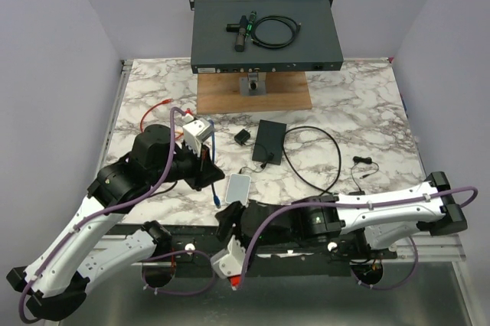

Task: Insert the plug into the switch port
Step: Pick up the connector from the center of the board.

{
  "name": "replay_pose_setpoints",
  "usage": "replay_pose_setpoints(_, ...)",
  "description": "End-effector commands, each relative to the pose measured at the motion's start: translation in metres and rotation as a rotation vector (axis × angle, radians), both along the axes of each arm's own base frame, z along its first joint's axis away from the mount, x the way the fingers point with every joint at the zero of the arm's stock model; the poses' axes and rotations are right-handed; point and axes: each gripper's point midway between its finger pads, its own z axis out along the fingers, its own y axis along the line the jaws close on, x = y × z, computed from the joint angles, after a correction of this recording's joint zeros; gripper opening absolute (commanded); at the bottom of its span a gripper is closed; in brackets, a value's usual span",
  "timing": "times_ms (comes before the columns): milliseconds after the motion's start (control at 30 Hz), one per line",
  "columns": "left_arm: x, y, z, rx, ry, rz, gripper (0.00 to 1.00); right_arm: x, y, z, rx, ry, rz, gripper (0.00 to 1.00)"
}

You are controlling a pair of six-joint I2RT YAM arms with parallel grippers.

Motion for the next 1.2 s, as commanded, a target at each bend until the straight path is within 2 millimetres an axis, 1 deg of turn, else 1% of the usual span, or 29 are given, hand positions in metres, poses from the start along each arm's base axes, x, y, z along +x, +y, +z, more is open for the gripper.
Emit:
replay_pose_setpoints(0,-0.012,0.005,0.001,0.028,-0.007,-0.056,0.00,0.014,0.001,0.010,-0.079,-0.261,-0.024,0.66)
replay_pose_setpoints(67,-0.014,0.007,-0.001,0.041,-0.002,-0.065,0.00,0.015,0.002,0.006,-0.130,-0.338,-0.023,0.66)
replay_pose_setpoints(167,-0.017,0.010,-0.010,0.080,0.016,-0.080,0.00,0.020,0.004,0.000,-0.191,-0.458,-0.009,0.66)
replay_pose_setpoints(300,-0.017,0.012,-0.022,0.118,0.037,-0.088,0.00,0.018,0.010,0.001,-0.209,-0.497,0.033,0.66)
replay_pose_setpoints(367,-0.018,0.011,-0.024,0.126,0.049,-0.094,0.00,0.019,0.013,0.002,-0.222,-0.512,0.033,0.66)
replay_pose_setpoints(500,-0.020,0.011,-0.030,0.165,0.063,-0.104,0.00,0.027,0.018,-0.006,-0.260,-0.604,0.044,0.66)
replay_pose_setpoints(633,-0.019,0.013,-0.039,0.225,0.073,-0.095,0.00,0.028,0.025,-0.008,-0.270,-0.653,0.062,0.66)
replay_pose_setpoints(967,-0.027,0.003,-0.045,0.275,0.072,-0.153,0.00,0.029,0.045,-0.017,-0.274,-0.742,0.087,0.65)
replay_pose_setpoints(1100,-0.035,-0.001,-0.044,0.282,0.065,-0.190,0.00,0.031,0.047,-0.022,-0.287,-0.761,0.082,0.61)
replay_pose_setpoints(1167,-0.039,-0.002,-0.044,0.291,0.059,-0.209,0.00,0.031,0.047,-0.025,-0.291,-0.765,0.086,0.57)
